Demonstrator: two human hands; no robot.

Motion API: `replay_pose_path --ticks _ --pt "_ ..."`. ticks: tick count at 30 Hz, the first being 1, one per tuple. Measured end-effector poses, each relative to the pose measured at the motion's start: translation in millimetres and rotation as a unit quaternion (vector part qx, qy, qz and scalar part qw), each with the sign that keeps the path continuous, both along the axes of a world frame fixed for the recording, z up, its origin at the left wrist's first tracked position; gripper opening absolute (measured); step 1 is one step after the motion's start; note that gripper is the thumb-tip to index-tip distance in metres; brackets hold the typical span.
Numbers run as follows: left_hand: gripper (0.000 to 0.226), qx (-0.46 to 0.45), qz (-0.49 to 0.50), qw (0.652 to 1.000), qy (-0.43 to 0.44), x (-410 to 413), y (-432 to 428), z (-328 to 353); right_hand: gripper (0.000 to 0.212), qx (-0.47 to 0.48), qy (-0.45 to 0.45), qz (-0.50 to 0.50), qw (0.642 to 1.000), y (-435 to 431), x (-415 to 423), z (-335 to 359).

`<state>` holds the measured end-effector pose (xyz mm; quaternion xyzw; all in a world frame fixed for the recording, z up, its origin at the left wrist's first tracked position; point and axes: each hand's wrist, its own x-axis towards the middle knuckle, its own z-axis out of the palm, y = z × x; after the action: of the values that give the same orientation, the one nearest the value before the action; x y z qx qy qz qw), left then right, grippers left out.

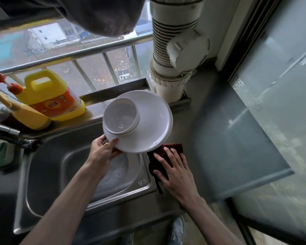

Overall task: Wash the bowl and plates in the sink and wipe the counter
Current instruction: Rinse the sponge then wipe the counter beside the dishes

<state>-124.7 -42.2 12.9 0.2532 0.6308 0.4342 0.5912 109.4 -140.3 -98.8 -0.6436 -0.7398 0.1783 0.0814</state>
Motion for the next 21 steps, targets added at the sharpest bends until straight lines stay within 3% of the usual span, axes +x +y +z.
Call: replay_pose_path --ticks 7,15,21 --pt "0.031 -0.005 -0.009 1.000 -0.006 7 -6 -6 0.053 0.015 0.029 -0.065 0.997 43 11 -4" --pt "0.034 -0.016 -0.028 0.999 -0.003 24 -18 -17 0.063 0.006 0.005 -0.140 0.990 103 118 0" --pt "0.022 -0.024 -0.053 0.998 -0.011 59 -28 -35 0.064 -0.038 -0.017 -0.181 0.983 131 184 6"
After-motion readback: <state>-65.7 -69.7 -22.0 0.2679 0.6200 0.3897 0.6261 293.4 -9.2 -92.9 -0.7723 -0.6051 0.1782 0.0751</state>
